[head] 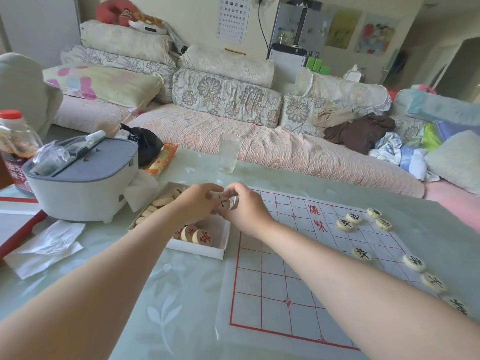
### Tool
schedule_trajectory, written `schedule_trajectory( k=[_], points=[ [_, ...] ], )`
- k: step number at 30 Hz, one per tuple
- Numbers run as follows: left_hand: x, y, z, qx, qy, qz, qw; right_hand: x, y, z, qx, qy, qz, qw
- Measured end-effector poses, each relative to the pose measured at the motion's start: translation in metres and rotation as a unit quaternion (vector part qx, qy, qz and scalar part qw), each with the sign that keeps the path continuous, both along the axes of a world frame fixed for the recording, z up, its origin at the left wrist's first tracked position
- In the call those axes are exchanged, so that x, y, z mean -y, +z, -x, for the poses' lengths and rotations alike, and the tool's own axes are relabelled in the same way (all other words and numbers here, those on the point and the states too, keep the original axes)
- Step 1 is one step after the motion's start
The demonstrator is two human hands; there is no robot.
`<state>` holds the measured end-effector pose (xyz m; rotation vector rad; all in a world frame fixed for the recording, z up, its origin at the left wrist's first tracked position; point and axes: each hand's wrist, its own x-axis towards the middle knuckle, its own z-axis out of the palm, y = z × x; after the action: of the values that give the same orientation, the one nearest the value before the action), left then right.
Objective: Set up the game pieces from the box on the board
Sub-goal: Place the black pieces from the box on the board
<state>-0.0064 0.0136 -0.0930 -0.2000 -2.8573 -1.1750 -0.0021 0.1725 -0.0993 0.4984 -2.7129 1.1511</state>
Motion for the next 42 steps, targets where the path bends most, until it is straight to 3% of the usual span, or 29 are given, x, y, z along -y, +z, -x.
schedule_trajectory(
  k=[2,5,14,20,30,42],
  points=[
    [-0.005,0.004,0.003,-0.004,0.035,-0.049,0.998,-0.002,0.008,0.006,-0.027,0.017,-0.001,0.999],
    [-0.004,0.008,0.006,0.004,0.080,-0.078,0.994,-0.003,0.014,0.020,-0.042,0.011,-0.084,0.995],
    [0.022,0.003,0.007,-0.003,0.081,0.003,0.997,0.008,-0.010,0.052,0.051,-0.042,-0.268,0.961],
    [0.026,0.004,0.006,-0.001,0.082,0.009,0.997,0.025,-0.017,0.062,-0.012,-0.100,-0.346,0.933],
    [-0.005,0.016,0.002,0.019,0.050,-0.031,0.998,-0.031,-0.008,0.026,-0.086,-0.045,-0.174,0.980],
    [-0.161,0.029,-0.040,0.020,-0.095,-0.007,0.995,-0.213,0.022,-0.064,-0.018,-0.110,-0.129,0.985]
  ],
)
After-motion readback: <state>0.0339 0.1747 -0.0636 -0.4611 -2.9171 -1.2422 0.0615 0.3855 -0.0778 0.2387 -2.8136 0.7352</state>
